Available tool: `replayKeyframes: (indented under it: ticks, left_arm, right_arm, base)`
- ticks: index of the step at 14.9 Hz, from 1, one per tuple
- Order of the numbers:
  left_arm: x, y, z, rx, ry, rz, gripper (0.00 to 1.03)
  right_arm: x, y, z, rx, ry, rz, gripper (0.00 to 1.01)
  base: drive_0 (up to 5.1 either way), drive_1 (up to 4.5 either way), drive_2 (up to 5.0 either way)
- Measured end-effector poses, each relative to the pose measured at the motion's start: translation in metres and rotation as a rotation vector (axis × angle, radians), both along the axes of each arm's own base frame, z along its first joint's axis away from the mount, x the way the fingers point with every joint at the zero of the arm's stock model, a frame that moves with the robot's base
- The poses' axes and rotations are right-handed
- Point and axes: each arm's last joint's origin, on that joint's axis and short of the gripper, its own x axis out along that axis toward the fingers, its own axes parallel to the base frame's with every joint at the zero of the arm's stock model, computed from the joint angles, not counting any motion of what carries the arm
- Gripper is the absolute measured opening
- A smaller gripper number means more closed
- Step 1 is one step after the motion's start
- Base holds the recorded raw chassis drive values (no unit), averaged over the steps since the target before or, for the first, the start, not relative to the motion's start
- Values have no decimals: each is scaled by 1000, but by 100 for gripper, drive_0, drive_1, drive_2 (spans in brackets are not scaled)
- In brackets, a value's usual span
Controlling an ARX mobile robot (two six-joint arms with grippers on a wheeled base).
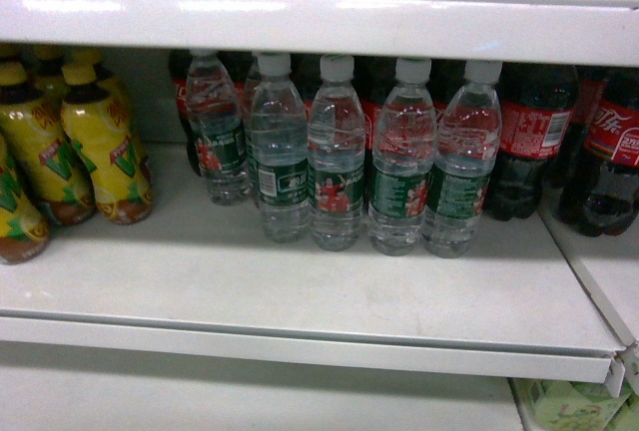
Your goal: Move water from second to third shelf
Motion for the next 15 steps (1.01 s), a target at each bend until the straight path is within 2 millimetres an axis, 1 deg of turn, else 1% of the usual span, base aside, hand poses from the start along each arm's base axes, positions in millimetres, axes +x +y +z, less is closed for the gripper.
replayKeyframes:
  ticks: [15]
  left_arm:
    - [0,0,0,0,1,2,98]
  right_arm:
    - [0,0,2,0,-6,1,42]
  base:
    - [0,0,0]
